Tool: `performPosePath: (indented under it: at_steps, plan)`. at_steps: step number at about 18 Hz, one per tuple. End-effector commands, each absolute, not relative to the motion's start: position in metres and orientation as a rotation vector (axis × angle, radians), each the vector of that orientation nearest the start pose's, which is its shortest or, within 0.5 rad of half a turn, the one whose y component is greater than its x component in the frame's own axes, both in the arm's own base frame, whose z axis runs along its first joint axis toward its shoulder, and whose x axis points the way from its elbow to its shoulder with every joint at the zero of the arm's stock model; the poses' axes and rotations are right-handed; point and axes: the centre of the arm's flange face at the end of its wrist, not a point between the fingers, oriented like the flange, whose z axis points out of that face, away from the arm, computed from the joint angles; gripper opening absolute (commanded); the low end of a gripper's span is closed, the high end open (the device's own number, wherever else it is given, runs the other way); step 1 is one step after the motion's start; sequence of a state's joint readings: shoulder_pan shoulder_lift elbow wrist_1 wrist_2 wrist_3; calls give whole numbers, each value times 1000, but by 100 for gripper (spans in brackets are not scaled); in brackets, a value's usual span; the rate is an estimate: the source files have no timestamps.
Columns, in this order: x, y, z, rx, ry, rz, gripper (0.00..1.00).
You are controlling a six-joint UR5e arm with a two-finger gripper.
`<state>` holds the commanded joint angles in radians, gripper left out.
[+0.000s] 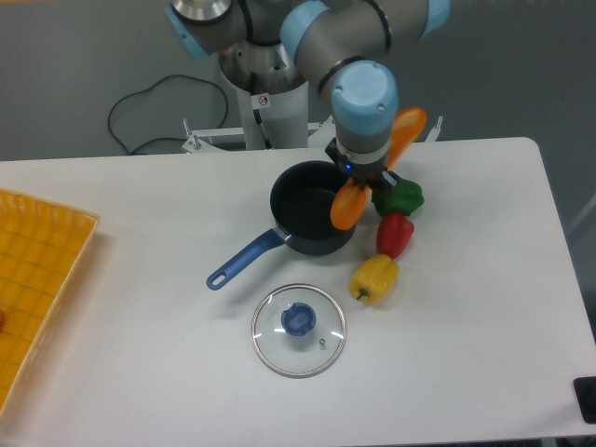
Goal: Place the long bread in the pot
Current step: 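Lift the long orange bread and carry it over the blue saucepan, then lower the bread vertically into the saucepan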
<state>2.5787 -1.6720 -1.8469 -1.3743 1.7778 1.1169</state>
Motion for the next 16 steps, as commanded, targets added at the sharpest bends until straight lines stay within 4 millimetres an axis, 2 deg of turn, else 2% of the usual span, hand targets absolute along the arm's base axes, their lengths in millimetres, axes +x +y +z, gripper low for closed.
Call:
performPosePath:
  at_steps: [5,12,16]
  plan:
    - [-341,361,317,-3475,114,-115,3]
    - [-344,365,292,-3519,-101,-150,3]
    - [-342,380,276,-3576,-96,-122,4]
